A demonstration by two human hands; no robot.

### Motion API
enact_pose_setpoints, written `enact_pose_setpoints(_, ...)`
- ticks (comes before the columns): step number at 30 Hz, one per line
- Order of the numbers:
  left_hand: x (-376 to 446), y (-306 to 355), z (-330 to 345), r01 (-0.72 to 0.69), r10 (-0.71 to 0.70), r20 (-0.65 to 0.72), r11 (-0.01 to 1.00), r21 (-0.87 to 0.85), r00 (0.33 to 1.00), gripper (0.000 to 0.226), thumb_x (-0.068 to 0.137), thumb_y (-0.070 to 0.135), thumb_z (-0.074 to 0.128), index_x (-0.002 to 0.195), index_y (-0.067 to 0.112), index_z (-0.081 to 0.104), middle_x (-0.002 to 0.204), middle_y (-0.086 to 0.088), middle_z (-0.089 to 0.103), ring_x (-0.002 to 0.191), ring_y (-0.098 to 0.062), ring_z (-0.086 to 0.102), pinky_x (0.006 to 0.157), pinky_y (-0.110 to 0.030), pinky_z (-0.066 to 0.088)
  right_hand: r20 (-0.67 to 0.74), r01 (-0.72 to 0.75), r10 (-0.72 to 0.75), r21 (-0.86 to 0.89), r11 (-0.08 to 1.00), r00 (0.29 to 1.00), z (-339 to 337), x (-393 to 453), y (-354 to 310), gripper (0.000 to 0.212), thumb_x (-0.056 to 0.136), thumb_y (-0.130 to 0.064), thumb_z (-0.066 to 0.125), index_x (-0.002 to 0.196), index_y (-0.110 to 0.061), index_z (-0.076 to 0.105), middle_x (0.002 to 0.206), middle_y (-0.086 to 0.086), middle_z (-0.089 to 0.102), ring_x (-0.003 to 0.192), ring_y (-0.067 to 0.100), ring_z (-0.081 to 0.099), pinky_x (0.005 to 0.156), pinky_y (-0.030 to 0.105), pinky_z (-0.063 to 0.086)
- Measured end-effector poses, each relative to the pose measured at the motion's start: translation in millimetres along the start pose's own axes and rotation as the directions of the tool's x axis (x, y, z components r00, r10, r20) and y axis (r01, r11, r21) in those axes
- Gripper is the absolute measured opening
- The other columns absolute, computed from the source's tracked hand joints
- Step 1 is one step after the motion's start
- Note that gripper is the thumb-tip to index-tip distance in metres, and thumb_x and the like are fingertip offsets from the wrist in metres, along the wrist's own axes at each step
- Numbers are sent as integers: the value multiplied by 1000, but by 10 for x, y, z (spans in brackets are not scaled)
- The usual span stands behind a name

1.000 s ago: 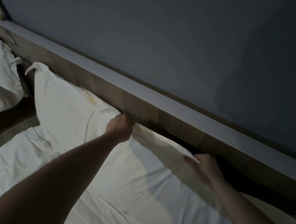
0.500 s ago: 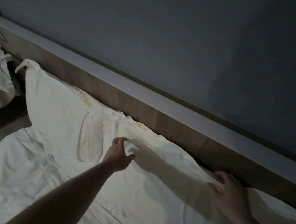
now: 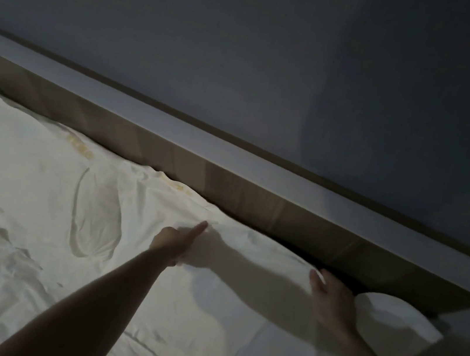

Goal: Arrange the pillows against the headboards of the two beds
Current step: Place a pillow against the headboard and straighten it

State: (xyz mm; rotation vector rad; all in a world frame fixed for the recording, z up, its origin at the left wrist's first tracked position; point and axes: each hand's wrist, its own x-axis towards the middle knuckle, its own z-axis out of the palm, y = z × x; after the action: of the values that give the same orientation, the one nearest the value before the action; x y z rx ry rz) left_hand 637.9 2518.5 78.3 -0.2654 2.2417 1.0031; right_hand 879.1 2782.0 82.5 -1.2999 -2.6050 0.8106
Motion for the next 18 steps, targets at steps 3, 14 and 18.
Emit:
enact_pose_setpoints(3, 144, -15, 32, 117, -105, 61, 961, -250, 993, 97, 55, 91, 72, 105, 7, 71, 98, -14, 79, 85, -32, 78, 60, -38, 66, -37, 9, -3, 139, 990, 999, -27, -101, 88, 36, 103, -27, 62, 120, 2, 73, 121, 23, 75, 118, 39, 69, 98, 42, 50)
enact_pose_setpoints(14, -151, 240, 80, -222, 160, -239, 939, -264, 958, 42, 97, 21, 54, 62, 1, 66, 61, -15, 66, 58, -29, 59, 59, -32, 48, -122, 18, 16, 277, 961, 992, -237, 1, 93, 42, 101, -29, 60, 66, -8, 48, 61, 5, 55, 66, 30, 55, 70, 46, 48)
enact_pose_setpoints(18, -424, 234, 110, -277, 232, -175, 909, -311, 957, 39, 100, 24, 58, 71, -1, 68, 64, -14, 66, 57, -26, 60, 56, -32, 51, -255, 34, 49, 311, 950, 966, -393, 35, 172, 47, 100, -38, 54, 62, -11, 50, 59, 2, 56, 64, 27, 54, 69, 46, 49)
